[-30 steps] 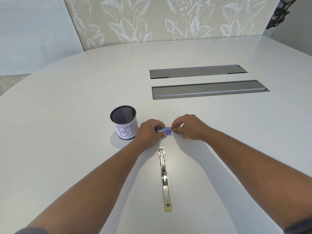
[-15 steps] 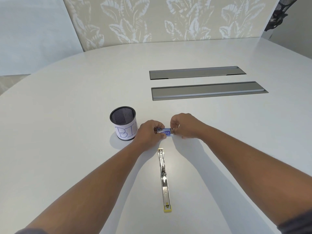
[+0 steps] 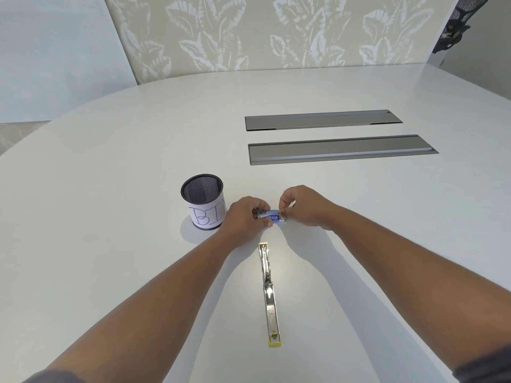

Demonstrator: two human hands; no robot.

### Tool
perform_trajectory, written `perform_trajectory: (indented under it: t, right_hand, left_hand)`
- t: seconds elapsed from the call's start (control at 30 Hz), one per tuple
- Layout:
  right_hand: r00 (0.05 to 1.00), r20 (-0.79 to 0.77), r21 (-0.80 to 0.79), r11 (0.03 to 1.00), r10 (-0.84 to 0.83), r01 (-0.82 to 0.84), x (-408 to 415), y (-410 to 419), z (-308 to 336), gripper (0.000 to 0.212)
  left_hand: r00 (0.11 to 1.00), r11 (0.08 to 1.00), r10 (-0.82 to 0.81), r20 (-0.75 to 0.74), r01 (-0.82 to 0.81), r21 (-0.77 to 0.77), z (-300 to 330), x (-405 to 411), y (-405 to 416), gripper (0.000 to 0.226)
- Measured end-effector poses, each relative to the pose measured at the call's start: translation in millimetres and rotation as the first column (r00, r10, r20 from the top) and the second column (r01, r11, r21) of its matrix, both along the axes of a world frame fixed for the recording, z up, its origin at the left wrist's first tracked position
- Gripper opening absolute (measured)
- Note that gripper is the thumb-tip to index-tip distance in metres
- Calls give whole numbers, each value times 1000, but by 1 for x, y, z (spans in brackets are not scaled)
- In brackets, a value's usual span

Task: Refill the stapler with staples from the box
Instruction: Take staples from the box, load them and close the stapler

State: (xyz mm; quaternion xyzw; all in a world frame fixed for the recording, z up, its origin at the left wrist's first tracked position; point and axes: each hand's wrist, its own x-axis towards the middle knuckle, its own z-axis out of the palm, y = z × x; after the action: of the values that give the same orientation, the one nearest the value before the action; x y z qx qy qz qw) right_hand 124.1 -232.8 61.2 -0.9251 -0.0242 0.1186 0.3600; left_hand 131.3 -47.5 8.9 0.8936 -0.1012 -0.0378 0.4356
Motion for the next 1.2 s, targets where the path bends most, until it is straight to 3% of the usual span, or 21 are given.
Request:
perform_trajectory:
  t: [0.27,0.4,0.57,0.77,0.83,1.0,1.2]
  right_hand:
    - [998,69,62,998,15,-19,0,-3,-6,11]
    - [997,60,187,982,-53,41,0,-7,-11,9]
    - [971,-122,540,806,-207,240,-3,-11,-9,14]
    - [937,-315,688,645,-150,334,-14,-15,-6,14]
    - [937,-328,673,666,-120,321,-19,-17,-9,17]
    - [970,-242,501,851,-38,158,-27,-16,-19,19]
    - [989,-148,325,945,3,46,-34,-4,-19,15]
  left_hand:
    - [1000,1000,-10,-9,10,-13,-1,1,1,31]
    - [1000,1000,-7,-11,7,-23,-1,0,1,30]
    - [1000,1000,-8,-11,8,-22,1,0,1,28]
    - [999,999,3,-36,-4,-37,-3,1,1,28]
    - [999,999,3,-32,-4,-32,-3,0,1,28]
    - [1000,1000,-8,-17,8,-19,-2,0,2,28]
    - [1000,1000,-13,-8,13,-20,-3,0,1,29]
